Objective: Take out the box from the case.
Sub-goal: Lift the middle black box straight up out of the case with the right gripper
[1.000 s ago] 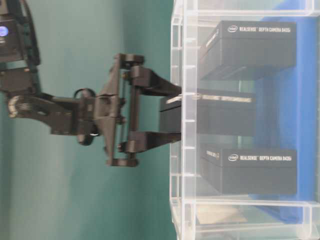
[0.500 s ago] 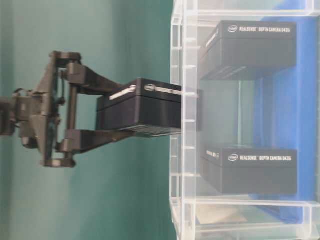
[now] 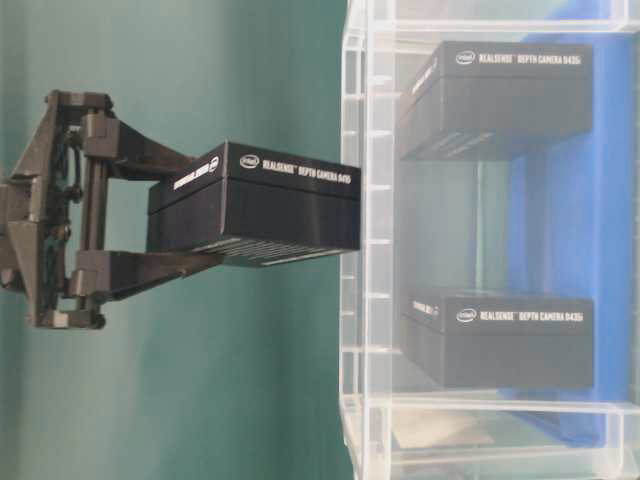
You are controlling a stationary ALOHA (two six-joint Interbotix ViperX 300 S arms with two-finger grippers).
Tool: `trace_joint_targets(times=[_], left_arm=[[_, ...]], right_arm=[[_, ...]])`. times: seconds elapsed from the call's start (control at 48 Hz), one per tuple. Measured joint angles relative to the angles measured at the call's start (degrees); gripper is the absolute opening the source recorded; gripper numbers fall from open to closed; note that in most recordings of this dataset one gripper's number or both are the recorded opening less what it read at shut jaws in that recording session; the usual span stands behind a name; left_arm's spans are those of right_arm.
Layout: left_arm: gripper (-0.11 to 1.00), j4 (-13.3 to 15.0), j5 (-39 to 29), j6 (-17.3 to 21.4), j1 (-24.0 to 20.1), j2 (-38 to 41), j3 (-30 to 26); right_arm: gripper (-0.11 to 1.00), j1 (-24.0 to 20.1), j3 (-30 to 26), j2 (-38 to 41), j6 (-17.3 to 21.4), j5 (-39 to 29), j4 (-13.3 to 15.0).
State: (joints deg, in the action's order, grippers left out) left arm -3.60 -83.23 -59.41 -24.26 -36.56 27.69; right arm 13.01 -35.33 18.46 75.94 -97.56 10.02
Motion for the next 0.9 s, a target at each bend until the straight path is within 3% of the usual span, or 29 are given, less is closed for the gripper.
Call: trace_joint_targets(times=[0.896], left_arm=[[0.9, 0.0, -0.18, 0.0, 0.0, -0.53, 0.35]], right_arm=[[0.67, 0.0, -0.62, -0.09, 0.26, -1.05, 0.18]])
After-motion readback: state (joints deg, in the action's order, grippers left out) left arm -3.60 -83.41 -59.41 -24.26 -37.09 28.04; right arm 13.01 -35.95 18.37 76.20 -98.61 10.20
